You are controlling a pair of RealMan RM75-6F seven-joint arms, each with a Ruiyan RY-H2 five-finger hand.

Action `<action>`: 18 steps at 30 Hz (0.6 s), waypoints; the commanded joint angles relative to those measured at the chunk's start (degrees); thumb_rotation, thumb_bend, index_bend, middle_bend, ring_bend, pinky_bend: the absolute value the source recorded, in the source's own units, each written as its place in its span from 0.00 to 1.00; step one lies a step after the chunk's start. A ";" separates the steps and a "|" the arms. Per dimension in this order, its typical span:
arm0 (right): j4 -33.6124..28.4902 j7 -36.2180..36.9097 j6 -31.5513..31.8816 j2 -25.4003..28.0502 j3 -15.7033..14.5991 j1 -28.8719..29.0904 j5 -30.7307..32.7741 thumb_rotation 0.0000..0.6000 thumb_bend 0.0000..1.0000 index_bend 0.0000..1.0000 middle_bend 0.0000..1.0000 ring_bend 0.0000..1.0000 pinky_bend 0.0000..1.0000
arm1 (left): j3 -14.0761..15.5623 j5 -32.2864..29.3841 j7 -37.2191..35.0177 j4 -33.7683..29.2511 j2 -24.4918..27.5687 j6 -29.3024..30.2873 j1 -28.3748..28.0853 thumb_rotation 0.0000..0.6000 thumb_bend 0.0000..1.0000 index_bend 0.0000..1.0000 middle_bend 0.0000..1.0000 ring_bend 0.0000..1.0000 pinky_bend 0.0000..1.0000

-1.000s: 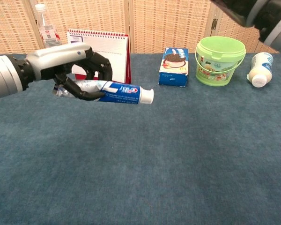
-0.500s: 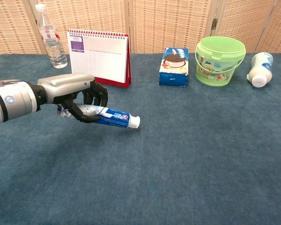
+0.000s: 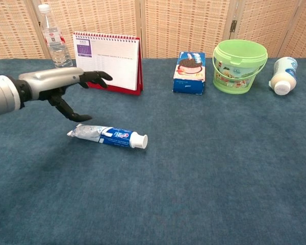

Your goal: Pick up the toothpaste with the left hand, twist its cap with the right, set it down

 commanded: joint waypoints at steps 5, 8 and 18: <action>-1.04 -5.12 -0.06 5.39 -2.75 -4.72 2.32 0.63 0.00 0.00 0.00 0.00 0.00 | 0.41 -1.10 1.97 -6.32 8.22 9.76 7.49 1.00 0.33 0.14 0.23 0.20 0.20; -0.94 -5.87 0.54 5.99 -3.92 -6.95 3.18 0.79 0.00 0.00 0.00 0.00 0.00 | 0.80 -1.82 2.94 -7.82 10.60 14.22 10.92 1.00 0.34 0.18 0.25 0.21 0.20; 0.43 -8.40 6.86 4.29 -5.05 -14.39 5.40 0.95 0.00 0.00 0.00 0.00 0.00 | 2.71 -0.54 2.75 -7.49 12.95 29.18 22.45 1.00 0.34 0.27 0.32 0.25 0.20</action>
